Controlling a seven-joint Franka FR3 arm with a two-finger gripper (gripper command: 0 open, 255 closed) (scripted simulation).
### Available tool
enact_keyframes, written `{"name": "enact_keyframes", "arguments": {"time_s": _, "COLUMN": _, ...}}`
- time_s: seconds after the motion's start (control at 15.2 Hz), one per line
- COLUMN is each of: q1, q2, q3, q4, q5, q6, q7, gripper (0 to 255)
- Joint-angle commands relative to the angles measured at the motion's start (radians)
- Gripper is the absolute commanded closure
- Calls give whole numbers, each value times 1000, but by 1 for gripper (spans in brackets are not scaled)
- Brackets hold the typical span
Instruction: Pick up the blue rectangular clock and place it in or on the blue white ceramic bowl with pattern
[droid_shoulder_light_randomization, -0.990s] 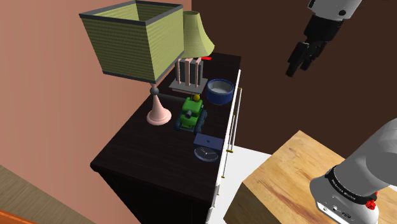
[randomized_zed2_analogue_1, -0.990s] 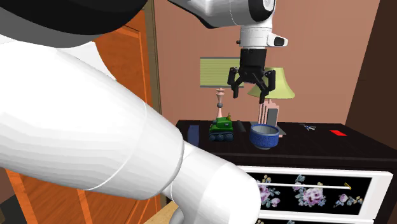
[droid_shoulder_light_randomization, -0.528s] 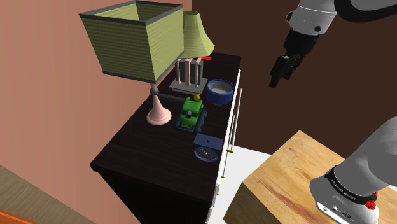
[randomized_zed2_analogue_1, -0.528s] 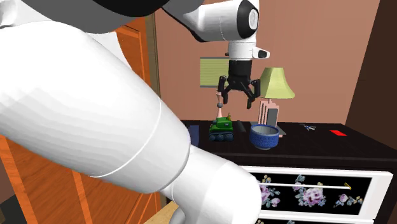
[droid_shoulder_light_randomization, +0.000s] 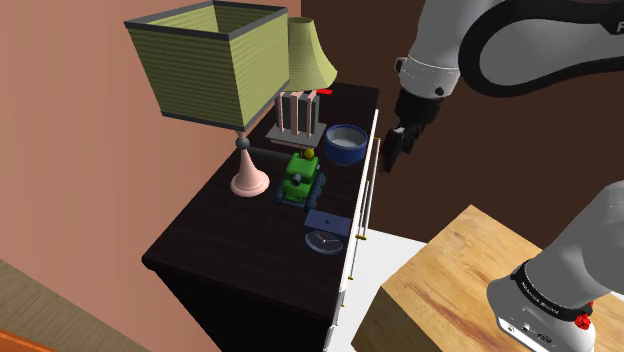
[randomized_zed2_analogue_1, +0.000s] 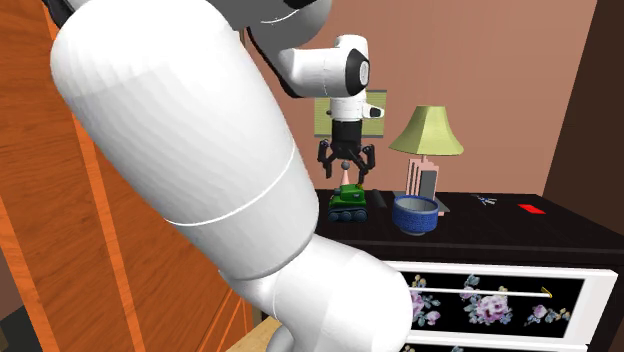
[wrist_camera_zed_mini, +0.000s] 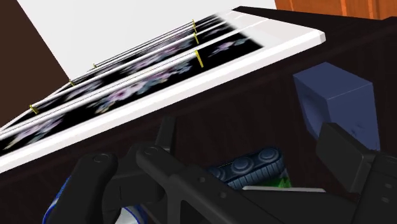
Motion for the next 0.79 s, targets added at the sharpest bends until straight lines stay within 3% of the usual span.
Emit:
{"name": "enact_keyframes", "arguments": {"time_s": 0.0, "q1": 13, "q2": 51, "q3": 32, "q4": 12, "q5": 0, "q6": 40, "q7": 7, "gripper": 0}}
{"name": "enact_keyframes", "arguments": {"time_s": 0.4, "q1": 47, "q2": 222, "q3": 138, "q4": 56, "q5": -26, "q6": 162, "q7": 54, "gripper": 0}}
{"name": "enact_keyframes", "arguments": {"time_s": 0.73, "q1": 70, "q2": 383, "q3": 222, "q4": 115, "q5": -94, "q6": 249, "q7": 116, "gripper": 0}}
